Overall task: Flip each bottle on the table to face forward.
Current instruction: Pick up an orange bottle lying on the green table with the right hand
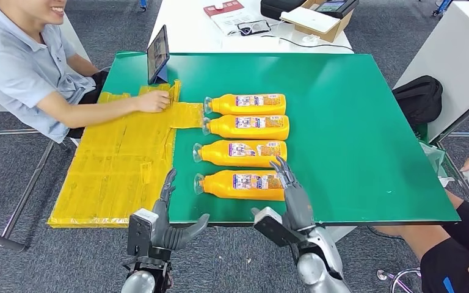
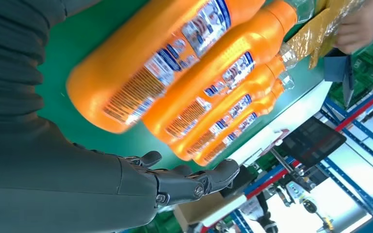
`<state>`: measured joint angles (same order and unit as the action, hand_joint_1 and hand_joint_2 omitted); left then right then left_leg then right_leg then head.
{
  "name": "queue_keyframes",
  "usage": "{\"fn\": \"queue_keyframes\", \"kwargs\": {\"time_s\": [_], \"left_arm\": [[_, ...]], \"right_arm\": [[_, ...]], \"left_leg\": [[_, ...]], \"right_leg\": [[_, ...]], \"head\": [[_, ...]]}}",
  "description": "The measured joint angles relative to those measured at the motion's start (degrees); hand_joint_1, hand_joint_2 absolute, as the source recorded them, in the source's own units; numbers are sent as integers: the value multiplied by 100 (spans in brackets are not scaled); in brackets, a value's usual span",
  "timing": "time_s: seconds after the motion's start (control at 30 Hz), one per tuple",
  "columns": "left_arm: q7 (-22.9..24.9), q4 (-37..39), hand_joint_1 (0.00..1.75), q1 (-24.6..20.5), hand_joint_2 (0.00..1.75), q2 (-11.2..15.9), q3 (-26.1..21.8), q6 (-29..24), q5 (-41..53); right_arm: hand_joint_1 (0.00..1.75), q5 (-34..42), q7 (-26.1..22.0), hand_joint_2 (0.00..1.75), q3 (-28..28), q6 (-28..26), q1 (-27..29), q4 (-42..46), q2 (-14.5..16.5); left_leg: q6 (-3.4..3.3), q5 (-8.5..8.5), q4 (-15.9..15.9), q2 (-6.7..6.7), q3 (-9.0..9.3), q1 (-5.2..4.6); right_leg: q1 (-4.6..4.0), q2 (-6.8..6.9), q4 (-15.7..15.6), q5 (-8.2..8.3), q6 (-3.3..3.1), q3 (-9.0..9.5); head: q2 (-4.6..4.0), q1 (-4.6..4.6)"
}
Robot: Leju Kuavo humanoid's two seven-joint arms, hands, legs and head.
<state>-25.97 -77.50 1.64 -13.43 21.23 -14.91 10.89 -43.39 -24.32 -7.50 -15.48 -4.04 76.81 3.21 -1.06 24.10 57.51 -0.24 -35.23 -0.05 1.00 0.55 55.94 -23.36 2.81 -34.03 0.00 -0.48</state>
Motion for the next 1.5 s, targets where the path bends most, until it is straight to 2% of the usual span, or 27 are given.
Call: {"fn": "queue_keyframes", "kwargs": {"time_s": [0.17,0.47,0.63,0.97,1.4,1.5], "left_arm": [[1,42,0,-69,175,-5,6,99,34],[20,96,0,-120,175,-21,5,220,61],[25,109,0,-136,175,-37,3,251,61],[91,133,0,-130,175,-37,-46,236,98],[98,133,0,-101,175,-37,-89,197,109],[109,133,0,-74,175,-37,-137,132,145]], "right_arm": [[0,-567,525,175,-401,189,-528,-207,-122],[0,-1111,1050,175,-980,557,-1254,-931,-300],[0,-1181,1187,175,-1203,642,-1579,-1408,-322],[0,-1536,1599,175,-1586,769,-1831,-1956,-402],[0,-1559,1645,175,-1756,867,-1884,-2127,-449],[0,-1724,1894,175,-1978,942,-1969,-2241,-512]], "left_leg": [[-1,-2,1,0,1,0],[-2,-3,1,-1,-2,0],[-2,-3,1,-1,-1,0],[-2,-3,1,-1,-3,0],[-2,-3,1,-1,-2,0],[-2,-3,1,-2,-2,0]], "right_leg": [[0,0,0,0,0,0],[0,0,0,1,0,-1],[0,0,1,1,0,-1],[0,0,1,1,0,-2],[0,0,1,1,0,-1],[0,0,1,1,0,-1]], "head": [[0,0],[0,0],[0,-1],[0,-1],[0,-1],[0,0]]}}
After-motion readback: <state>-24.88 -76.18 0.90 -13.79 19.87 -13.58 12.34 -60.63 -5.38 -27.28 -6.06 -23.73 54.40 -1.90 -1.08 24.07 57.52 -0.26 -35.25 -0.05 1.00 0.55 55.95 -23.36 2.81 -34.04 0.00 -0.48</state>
